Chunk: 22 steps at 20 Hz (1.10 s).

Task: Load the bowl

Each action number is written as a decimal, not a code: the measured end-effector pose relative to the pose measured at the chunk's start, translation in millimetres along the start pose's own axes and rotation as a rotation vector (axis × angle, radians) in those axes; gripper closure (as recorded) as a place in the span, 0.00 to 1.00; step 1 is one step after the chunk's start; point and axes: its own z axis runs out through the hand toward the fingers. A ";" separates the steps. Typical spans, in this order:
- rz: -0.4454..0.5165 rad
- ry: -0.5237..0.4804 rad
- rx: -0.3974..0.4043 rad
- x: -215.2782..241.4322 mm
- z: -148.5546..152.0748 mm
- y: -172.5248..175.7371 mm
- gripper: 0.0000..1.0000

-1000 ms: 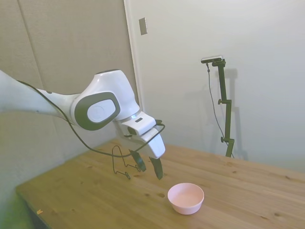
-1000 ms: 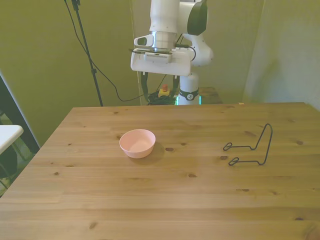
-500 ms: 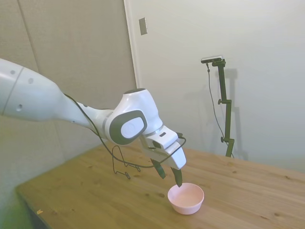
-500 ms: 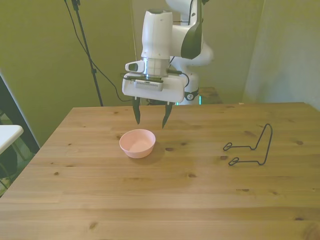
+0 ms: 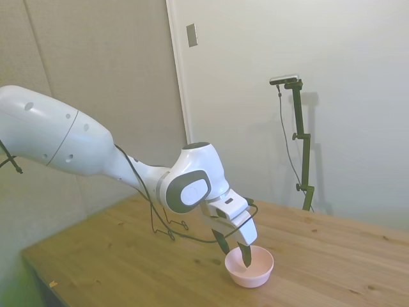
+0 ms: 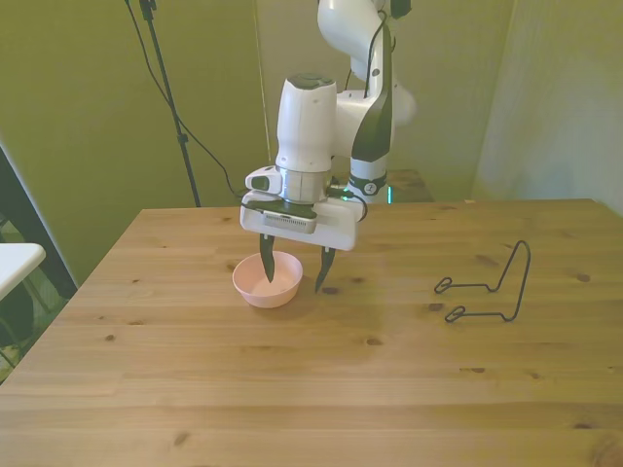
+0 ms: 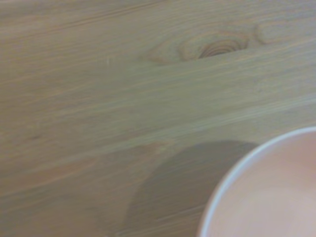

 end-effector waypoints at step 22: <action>0.046 -0.042 0.010 -1.4 14.4 -1.3 1.00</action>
